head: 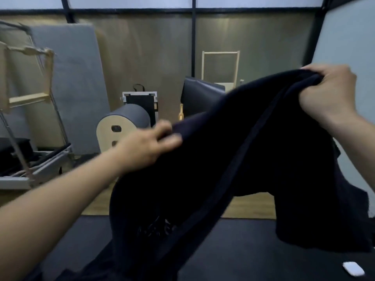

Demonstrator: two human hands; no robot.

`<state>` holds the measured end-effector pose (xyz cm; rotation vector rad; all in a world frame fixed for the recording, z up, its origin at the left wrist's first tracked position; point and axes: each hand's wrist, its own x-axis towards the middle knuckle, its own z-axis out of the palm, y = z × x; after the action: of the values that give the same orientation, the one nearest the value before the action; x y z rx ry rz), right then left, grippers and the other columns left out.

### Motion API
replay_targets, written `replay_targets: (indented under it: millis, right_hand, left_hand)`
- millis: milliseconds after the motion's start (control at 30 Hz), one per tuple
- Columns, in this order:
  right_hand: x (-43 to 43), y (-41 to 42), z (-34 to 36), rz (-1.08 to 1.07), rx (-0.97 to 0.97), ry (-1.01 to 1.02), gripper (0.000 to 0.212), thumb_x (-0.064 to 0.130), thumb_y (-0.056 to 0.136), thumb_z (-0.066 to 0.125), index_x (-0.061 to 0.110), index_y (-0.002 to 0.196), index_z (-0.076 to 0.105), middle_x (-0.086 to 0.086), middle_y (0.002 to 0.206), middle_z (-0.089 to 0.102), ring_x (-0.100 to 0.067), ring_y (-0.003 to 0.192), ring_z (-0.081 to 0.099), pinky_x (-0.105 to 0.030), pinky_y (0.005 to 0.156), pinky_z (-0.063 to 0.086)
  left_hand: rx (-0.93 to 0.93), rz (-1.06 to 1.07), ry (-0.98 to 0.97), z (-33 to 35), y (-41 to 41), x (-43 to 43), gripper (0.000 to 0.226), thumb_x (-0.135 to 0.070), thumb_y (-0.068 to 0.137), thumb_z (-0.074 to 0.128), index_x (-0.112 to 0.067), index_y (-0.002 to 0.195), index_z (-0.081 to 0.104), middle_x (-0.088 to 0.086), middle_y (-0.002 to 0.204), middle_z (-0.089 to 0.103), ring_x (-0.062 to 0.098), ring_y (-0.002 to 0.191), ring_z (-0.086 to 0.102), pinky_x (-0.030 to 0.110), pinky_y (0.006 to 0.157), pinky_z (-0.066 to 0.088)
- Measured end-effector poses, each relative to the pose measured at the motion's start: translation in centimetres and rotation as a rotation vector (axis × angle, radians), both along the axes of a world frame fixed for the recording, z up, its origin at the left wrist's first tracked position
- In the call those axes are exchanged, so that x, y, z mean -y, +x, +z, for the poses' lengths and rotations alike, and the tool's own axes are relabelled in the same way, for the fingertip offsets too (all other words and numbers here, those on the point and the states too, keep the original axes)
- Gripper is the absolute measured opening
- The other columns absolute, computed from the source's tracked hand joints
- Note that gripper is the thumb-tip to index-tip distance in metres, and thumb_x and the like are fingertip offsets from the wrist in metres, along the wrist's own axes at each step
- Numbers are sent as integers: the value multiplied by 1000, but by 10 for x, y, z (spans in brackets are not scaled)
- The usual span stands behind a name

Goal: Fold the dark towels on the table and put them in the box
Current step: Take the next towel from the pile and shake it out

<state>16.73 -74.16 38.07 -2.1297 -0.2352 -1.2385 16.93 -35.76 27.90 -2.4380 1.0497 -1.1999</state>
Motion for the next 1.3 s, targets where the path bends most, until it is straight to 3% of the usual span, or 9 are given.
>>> replay_targets:
  millis: [100, 267, 333, 467, 633, 867, 1000, 1200, 1300]
  right_hand:
    - [-20, 1, 28, -17, 43, -109, 44, 21, 67, 43, 15, 98, 74, -12, 86, 74, -26, 90, 69, -24, 76, 52]
    - [-62, 4, 58, -20, 8, -212, 53, 27, 61, 41, 33, 102, 73, -1, 100, 75, -29, 102, 67, -40, 90, 55]
    - [-71, 3, 65, -34, -21, -210, 53, 23, 62, 41, 33, 104, 73, 1, 103, 74, -29, 104, 65, -39, 90, 55]
    - [-70, 1, 68, -62, -70, -200, 47, 18, 67, 41, 31, 99, 73, 1, 97, 73, -30, 99, 62, -39, 87, 54]
    - [-56, 0, 67, -87, -92, -187, 44, 16, 68, 43, 29, 97, 74, -2, 94, 73, -31, 96, 62, -41, 87, 55]
    - [-51, -4, 63, -114, -122, -230, 46, 11, 73, 47, 32, 104, 74, -3, 104, 71, -33, 102, 60, -40, 88, 53]
    - [-49, -4, 63, -149, -129, -302, 48, 8, 72, 47, 34, 103, 73, -5, 105, 70, -37, 101, 59, -41, 87, 52]
    - [-33, 7, 56, -233, -181, -402, 50, 6, 73, 50, 34, 107, 72, -8, 110, 69, -40, 104, 59, -42, 88, 50]
    - [-21, 17, 61, -319, -279, -518, 46, 7, 75, 51, 33, 107, 71, -14, 110, 66, -42, 100, 59, -44, 85, 50]
  left_hand:
    - [-150, -81, 147, -67, -13, 14, 44, -24, 88, 57, -25, 129, 44, 17, 128, 44, 21, 62, 62, 29, 51, 53]
    - [-614, -168, -593, -106, -38, 104, 39, -47, 89, 53, -31, 125, 57, -10, 134, 47, 5, 116, 55, 21, 96, 48]
    - [-672, -236, -855, -98, -52, 137, 43, -55, 85, 55, -31, 120, 61, -16, 128, 47, -8, 119, 46, 8, 98, 37]
    - [-563, -262, -1061, -96, -69, 161, 36, -58, 80, 64, -30, 103, 67, -23, 106, 54, -4, 105, 55, 7, 85, 43]
    - [-208, -227, -998, -95, -65, 145, 19, -28, 85, 58, -15, 94, 69, -8, 91, 56, 3, 76, 55, 14, 64, 47]
    - [-199, -146, -1129, -91, -56, 120, 29, -25, 96, 43, -9, 97, 68, -5, 89, 59, 4, 79, 55, 17, 71, 47]
    - [-177, 4, -788, -109, -58, 114, 25, -34, 89, 65, -16, 104, 54, -1, 90, 55, 8, 59, 54, 12, 48, 40]
    - [-394, 22, -790, -118, -46, 75, 28, -3, 84, 70, -16, 108, 62, -8, 100, 55, 10, 73, 59, 19, 62, 49]
    - [-407, 6, -603, -109, -46, 56, 29, -2, 85, 65, -18, 107, 56, -3, 103, 53, 19, 68, 61, 31, 55, 55]
